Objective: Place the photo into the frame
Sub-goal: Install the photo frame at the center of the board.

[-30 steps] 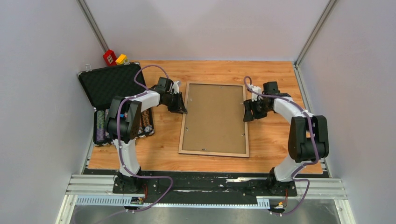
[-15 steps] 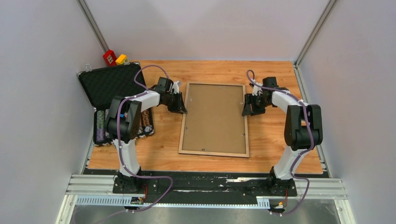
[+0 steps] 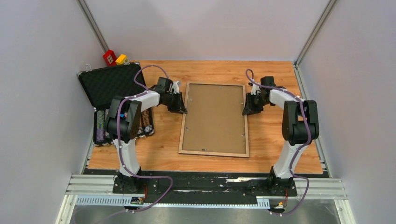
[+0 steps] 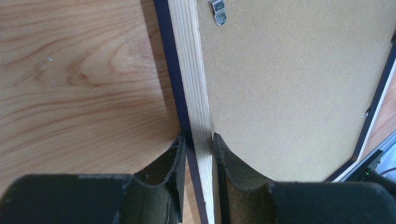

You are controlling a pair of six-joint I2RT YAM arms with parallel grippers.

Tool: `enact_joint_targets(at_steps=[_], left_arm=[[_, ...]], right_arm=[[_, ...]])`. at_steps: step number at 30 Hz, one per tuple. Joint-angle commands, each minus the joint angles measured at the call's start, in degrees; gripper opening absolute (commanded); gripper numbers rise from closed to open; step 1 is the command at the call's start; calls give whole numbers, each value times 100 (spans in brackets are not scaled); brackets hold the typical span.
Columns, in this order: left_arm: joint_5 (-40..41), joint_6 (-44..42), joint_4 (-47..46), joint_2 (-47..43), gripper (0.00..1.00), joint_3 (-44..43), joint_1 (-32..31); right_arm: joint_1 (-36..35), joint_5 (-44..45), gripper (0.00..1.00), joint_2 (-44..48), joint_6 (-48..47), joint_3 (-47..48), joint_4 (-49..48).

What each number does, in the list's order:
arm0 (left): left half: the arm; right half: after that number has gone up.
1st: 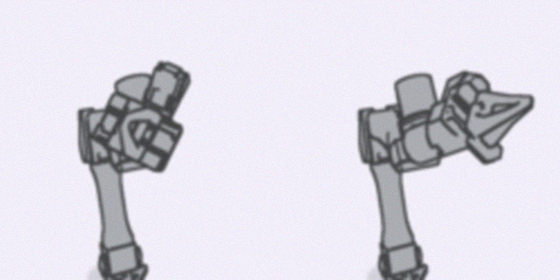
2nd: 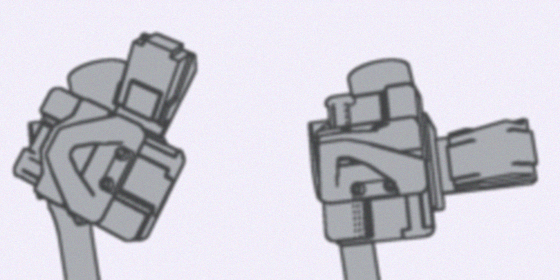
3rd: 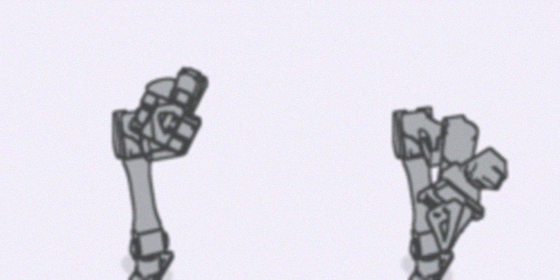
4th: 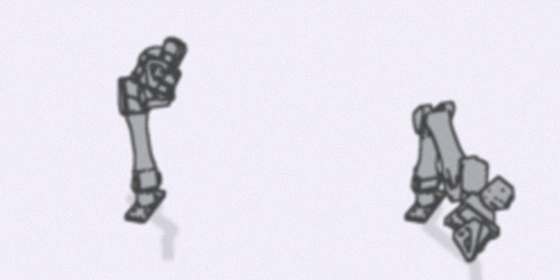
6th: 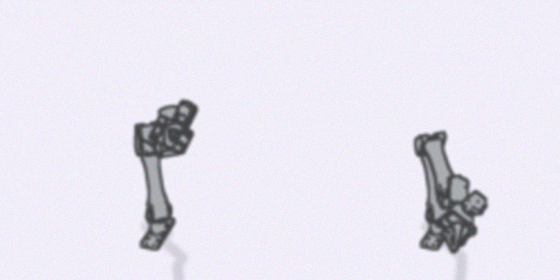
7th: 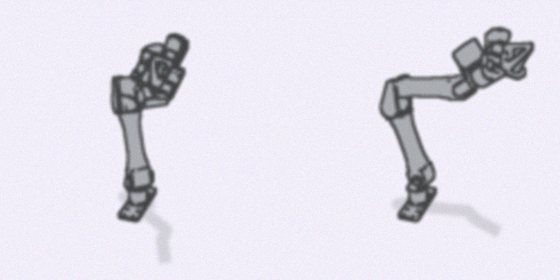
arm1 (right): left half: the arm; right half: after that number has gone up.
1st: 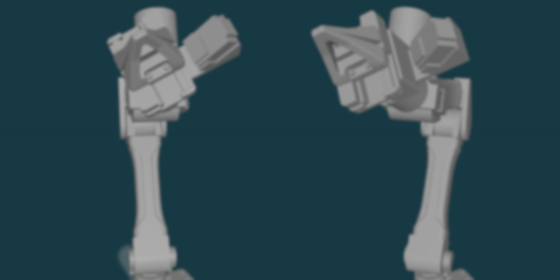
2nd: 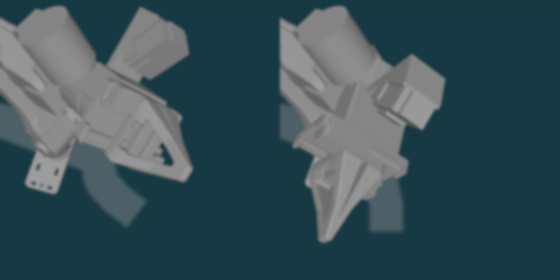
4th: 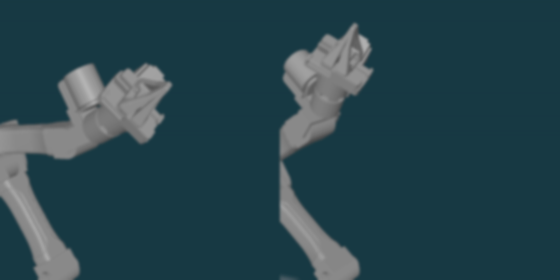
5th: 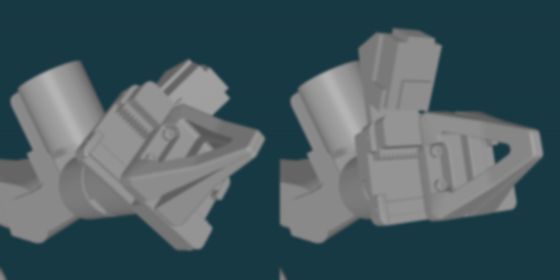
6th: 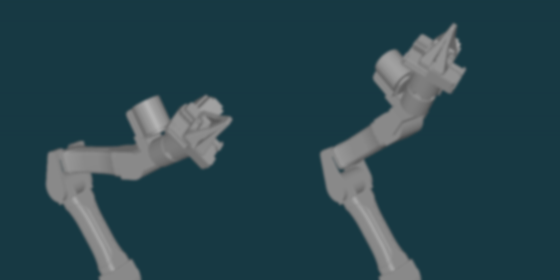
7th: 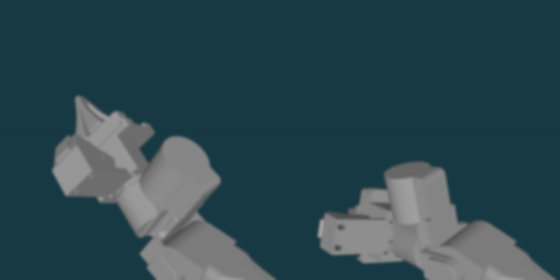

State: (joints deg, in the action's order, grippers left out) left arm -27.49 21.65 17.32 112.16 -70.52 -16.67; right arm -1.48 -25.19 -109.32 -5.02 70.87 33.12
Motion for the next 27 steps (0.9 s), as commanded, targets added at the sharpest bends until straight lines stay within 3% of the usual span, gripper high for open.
enact_joint_targets(at_steps=[1, 7, 11, 13, 17, 21, 27], left_arm=[[-384, -140, -10, 87, 0, 37, 32], [-561, -210, 12, 13, 17, -20, 36], [-759, -230, -45, -68, 41, -23, 23], [-869, -236, -60, -93, 66, -42, 25], [-993, -259, -6, -99, 91, -149, -14], [-864, -416, 192, -7, 98, -451, -170], [11, -791, 904, 601, 99, -1500, -419]], right_arm=[[-6, 218, 22, -73, 100, 178, -290], [88, 221, 8, -33, 88, 142, -310], [349, 198, 3, 99, -121, -64, -313], [418, 212, 1, 190, -237, -205, -311], [551, 229, 0, 416, -444, -505, -310], [675, 198, 1, 645, -526, -778, -315], [788, 168, 1, 878, -509, -969, -314]])
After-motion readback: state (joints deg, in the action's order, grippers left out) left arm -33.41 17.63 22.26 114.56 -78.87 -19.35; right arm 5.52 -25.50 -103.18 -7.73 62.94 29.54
